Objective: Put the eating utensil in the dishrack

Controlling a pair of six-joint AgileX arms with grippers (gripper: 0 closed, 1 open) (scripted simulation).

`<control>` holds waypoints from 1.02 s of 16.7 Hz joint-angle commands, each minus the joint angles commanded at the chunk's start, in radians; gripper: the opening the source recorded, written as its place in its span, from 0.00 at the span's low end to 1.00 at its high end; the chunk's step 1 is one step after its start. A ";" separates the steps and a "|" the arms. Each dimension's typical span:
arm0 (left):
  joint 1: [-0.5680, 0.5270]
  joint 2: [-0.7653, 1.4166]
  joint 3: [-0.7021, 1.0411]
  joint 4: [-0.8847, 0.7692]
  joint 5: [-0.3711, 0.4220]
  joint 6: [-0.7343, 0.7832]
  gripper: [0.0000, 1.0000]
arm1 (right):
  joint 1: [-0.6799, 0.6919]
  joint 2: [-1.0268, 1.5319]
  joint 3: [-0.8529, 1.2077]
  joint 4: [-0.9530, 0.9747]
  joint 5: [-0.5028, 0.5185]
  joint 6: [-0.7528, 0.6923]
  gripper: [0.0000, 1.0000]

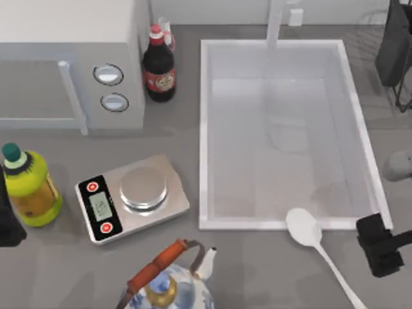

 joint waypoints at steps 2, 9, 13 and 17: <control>0.000 0.000 0.000 0.000 0.000 0.000 1.00 | 0.066 0.156 0.097 -0.104 0.003 0.017 1.00; 0.000 0.000 0.000 0.000 0.000 0.000 1.00 | 0.196 0.436 0.296 -0.305 0.020 0.049 1.00; 0.000 0.000 0.000 0.000 0.000 0.000 1.00 | 0.198 0.439 0.298 -0.307 0.021 0.050 1.00; 0.000 0.000 0.000 0.000 0.000 0.000 1.00 | 0.194 0.457 0.272 -0.266 0.020 0.047 1.00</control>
